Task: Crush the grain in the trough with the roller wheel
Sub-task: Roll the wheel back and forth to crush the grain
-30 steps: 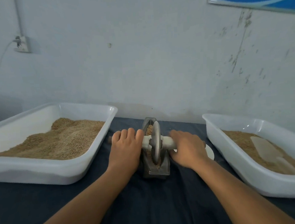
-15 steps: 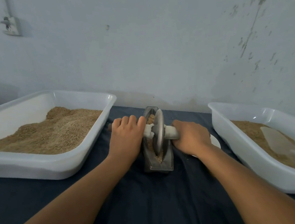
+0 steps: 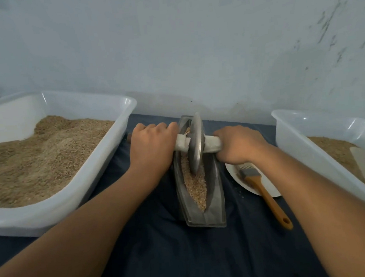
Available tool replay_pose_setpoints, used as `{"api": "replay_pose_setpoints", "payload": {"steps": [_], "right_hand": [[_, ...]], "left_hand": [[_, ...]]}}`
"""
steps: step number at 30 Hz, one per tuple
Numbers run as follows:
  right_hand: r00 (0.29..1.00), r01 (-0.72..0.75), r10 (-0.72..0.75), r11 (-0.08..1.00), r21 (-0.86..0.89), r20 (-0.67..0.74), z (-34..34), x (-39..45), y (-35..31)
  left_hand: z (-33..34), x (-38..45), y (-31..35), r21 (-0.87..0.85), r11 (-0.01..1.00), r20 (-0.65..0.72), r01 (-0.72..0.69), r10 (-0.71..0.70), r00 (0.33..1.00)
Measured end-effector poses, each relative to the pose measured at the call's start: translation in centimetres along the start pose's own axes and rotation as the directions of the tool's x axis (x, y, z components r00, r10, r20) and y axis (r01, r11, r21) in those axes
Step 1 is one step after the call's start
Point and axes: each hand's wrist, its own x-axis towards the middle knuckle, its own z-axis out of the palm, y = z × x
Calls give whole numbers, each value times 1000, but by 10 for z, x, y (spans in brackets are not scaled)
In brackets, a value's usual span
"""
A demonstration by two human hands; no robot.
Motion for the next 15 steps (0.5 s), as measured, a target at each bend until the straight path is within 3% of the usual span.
{"api": "replay_pose_setpoints", "payload": {"steps": [8,15], "right_hand": [[987,-17,3,996,86,159,-12,20,2],[997,-30,27,999,40,73,-8,14,0]], "left_hand": [[14,16,-4,-3,1000,-67,-19,18,998],[11,11,-2,4,1000,-77,-10,10,997]]}}
